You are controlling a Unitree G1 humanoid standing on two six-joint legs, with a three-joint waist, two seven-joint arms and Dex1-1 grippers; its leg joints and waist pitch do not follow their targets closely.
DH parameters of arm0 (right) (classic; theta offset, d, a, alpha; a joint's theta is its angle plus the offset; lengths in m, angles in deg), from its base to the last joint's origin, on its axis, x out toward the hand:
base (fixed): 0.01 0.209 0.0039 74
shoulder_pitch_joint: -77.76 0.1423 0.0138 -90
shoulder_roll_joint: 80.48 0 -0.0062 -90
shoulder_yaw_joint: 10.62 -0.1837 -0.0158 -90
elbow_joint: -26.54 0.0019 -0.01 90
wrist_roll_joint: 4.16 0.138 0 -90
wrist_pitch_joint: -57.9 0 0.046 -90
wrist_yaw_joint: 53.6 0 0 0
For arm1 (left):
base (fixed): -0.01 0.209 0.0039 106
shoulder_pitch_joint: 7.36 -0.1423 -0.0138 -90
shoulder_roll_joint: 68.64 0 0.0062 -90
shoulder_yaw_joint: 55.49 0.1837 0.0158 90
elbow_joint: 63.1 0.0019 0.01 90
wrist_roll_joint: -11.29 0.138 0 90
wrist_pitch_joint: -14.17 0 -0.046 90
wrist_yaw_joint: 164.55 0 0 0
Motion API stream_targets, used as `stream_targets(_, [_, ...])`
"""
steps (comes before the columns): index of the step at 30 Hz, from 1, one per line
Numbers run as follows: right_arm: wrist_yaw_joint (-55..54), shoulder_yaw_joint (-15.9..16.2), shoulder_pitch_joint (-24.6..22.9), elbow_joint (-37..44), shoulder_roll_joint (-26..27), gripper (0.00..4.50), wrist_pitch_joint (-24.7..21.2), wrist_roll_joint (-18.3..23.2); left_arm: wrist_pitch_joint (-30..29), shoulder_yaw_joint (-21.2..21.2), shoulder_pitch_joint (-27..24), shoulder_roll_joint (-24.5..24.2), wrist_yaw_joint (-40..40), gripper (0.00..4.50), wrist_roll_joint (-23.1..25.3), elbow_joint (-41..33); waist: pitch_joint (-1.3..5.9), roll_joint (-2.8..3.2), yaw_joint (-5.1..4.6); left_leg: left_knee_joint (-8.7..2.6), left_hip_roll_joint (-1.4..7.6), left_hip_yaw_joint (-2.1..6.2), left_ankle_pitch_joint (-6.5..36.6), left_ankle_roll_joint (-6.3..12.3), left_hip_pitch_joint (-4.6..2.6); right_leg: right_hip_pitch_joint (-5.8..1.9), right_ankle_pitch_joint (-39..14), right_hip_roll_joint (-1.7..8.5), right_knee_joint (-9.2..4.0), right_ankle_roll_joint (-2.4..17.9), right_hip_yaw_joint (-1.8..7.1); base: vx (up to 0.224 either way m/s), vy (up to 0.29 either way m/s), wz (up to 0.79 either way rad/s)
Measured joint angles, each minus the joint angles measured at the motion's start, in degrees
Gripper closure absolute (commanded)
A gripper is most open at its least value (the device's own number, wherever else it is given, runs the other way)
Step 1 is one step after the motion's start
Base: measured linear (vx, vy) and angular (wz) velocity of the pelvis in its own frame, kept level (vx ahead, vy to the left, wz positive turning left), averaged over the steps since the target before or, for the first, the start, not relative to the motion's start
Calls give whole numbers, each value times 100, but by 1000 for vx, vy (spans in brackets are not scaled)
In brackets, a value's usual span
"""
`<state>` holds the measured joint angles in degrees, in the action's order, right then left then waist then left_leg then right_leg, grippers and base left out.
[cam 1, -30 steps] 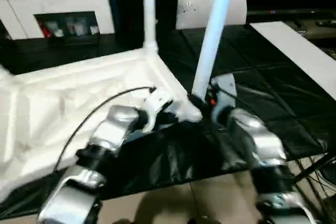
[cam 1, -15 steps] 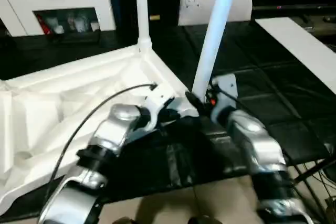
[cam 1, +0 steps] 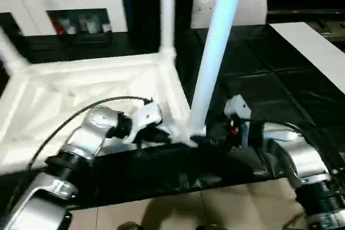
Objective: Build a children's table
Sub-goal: Rotate leg to tighten
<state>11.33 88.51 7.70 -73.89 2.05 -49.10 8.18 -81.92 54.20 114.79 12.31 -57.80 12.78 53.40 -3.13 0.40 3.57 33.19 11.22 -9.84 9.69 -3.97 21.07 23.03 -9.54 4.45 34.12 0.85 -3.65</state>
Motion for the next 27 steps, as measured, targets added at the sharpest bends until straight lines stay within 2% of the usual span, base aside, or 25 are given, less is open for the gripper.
stream_targets(3, [495,93,79,-87,-107,37,25,104,169,114,41,-154,-369,450,-10,8,3,-8,44,3,0,-2,0,0,1,-1,0,2,0,0,0,0,0,0])
stream_targets(6, [810,180,189,-209,-184,70,25,157,279,225,121,-242,-604,450,-7,22,3,-13,99,6,3,-4,0,0,1,-1,0,2,4,0,0,0,0,0])
stream_targets(9, [1022,277,333,-341,-184,82,29,176,431,306,179,-273,-737,450,6,84,3,-13,160,9,6,-4,0,0,0,-1,0,2,8,0,-2,0,0,0])
stream_targets(11, [1105,311,360,-389,-184,112,24,181,502,314,179,-273,-774,450,8,110,4,-13,182,14,8,-6,0,0,1,-2,0,2,8,0,-3,0,0,0])
stream_targets(15, [1224,373,504,-582,-175,117,24,184,520,311,187,-261,-781,450,-4,132,4,-14,176,23,9,-7,0,0,2,-5,0,3,11,1,-3,0,0,0])
stream_targets(17, [1258,374,515,-610,-169,148,26,184,525,313,187,-261,-781,450,-7,132,5,-16,179,25,11,-7,0,0,2,-6,0,3,12,0,-4,0,0,0])
stream_targets(27, [1256,367,595,-804,-139,232,131,178,653,315,186,-259,-781,450,-9,202,6,-17,185,26,12,-7,0,0,3,-6,-1,3,13,-1,-6,0,0,0])
